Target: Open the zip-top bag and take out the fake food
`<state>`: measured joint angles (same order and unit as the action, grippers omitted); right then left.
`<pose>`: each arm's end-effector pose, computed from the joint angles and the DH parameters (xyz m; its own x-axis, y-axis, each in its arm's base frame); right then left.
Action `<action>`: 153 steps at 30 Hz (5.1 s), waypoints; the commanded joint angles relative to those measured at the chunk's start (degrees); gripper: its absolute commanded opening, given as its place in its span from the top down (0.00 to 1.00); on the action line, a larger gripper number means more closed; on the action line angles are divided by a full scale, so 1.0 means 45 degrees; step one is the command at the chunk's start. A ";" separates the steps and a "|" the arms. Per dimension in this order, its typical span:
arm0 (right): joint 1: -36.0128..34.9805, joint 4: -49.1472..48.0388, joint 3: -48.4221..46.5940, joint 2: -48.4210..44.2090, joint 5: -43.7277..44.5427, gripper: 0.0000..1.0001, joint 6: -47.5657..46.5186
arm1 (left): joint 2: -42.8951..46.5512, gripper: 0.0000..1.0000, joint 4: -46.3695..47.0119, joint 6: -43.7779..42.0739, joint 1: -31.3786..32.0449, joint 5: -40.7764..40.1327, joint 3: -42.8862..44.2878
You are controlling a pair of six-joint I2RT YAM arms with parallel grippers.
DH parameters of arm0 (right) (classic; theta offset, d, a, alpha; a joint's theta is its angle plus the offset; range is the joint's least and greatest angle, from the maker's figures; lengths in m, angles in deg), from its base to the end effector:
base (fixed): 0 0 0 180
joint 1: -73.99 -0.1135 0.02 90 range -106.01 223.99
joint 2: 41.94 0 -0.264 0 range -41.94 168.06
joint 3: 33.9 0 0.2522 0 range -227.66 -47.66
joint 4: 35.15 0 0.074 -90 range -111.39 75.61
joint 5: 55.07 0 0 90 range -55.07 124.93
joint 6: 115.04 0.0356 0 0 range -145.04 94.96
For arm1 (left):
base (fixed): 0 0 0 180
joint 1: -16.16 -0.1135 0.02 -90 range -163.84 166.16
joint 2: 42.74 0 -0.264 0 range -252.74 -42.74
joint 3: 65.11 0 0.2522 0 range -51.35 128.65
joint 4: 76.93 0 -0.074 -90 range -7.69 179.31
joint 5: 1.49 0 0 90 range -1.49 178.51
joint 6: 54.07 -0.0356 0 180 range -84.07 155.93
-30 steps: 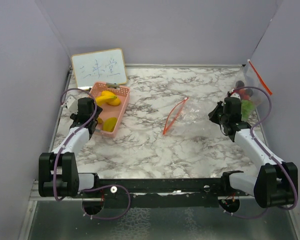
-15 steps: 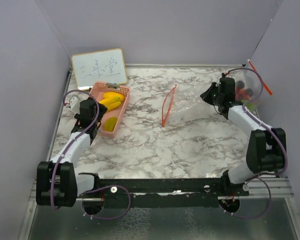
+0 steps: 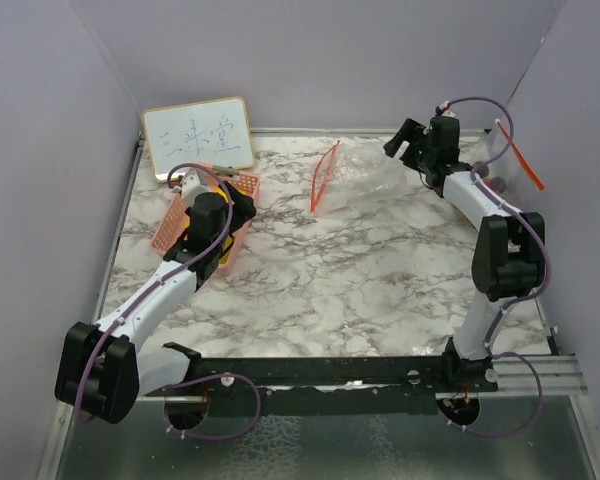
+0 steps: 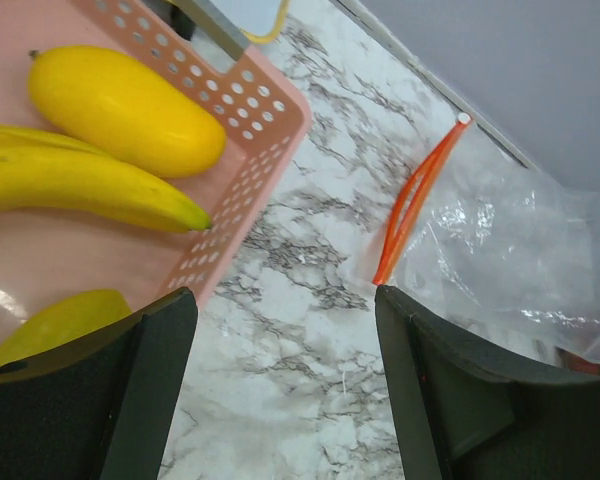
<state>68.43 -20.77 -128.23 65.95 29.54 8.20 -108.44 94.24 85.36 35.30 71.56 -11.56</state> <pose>0.4405 0.0462 0.2543 -0.4882 0.5008 -0.7148 0.1059 0.8469 0.5211 0.2479 -0.0751 0.2623 -0.2629 -0.6779 -0.6866 -0.2202 0.7350 -0.6414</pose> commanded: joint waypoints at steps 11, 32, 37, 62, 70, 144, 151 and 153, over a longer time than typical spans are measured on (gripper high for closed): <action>0.2658 0.4344 -0.4961 -0.1333 0.4513 0.07 -0.3836 | -0.3594 0.23 0.0934 -0.1506 0.3237 0.1191 0.2928; 0.3796 0.0194 0.0791 -0.2773 0.7926 0.08 -0.5930 | -0.5574 0.23 0.1844 -0.1785 0.4224 0.3126 0.3459; 0.3853 0.0176 0.1301 -0.2659 0.7868 0.20 -0.6030 | -0.5848 0.23 0.2055 -0.1661 0.4224 0.3472 0.3467; 0.1333 0.0878 0.3402 -0.6691 0.3937 0.79 -0.5583 | -0.5399 0.23 0.1884 -0.2158 0.4224 0.3139 0.3229; 0.3246 0.1801 0.1113 -0.4568 0.5608 0.21 -0.5113 | -0.5397 0.23 0.1892 -0.2199 0.4213 0.3355 0.3279; 0.5533 -0.3893 0.4389 -0.3241 0.4669 0.63 -0.4579 | -0.7106 0.23 0.3357 -0.1829 0.3912 0.5583 0.3662; 0.5523 -0.3516 0.4761 -0.4066 0.3588 0.98 -0.4477 | -0.7080 0.24 0.3567 -0.1835 0.3892 0.5675 0.3386; 0.5515 -0.3284 0.4844 -0.4397 0.2870 0.99 -0.4411 | -0.7076 0.24 0.3635 -0.1814 0.3875 0.5680 0.3277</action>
<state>92.86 -37.10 -107.38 50.33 49.26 -12.59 -140.54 108.21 77.36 53.02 95.69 4.35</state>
